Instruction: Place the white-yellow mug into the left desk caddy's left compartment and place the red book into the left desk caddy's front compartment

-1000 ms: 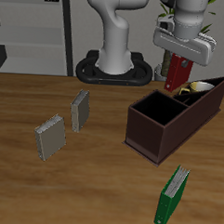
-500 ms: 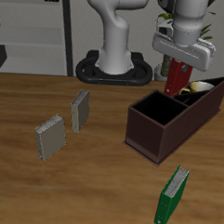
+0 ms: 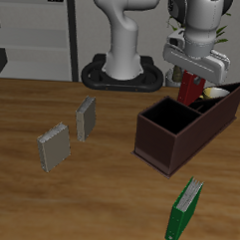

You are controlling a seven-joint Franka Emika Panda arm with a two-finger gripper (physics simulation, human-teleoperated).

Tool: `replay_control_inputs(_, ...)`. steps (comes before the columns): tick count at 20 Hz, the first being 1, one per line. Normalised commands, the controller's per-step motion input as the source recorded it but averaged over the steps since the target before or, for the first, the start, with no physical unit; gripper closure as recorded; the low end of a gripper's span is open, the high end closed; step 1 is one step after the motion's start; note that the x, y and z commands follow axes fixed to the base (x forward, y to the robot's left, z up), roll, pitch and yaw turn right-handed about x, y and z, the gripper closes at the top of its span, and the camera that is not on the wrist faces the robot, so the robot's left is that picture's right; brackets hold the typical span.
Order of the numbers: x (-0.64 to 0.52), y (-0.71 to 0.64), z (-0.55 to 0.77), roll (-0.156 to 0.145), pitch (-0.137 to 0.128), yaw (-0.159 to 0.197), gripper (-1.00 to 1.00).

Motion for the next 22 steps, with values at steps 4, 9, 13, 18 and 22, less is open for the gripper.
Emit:
replay_control_inputs(4,0.09,0.01,-0.18,0.008,0.025,0.003,1.00)
replay_control_inputs(9,0.06,-0.03,-0.13,-0.003,0.020,-0.002,1.00)
replay_control_inputs(13,0.07,-0.05,-0.17,-0.007,0.033,-0.011,1.00)
replay_control_inputs(18,0.11,0.06,-0.22,0.024,0.050,0.007,1.00)
replay_control_inputs(22,-0.02,0.02,-0.05,0.015,0.012,0.004,-1.00)
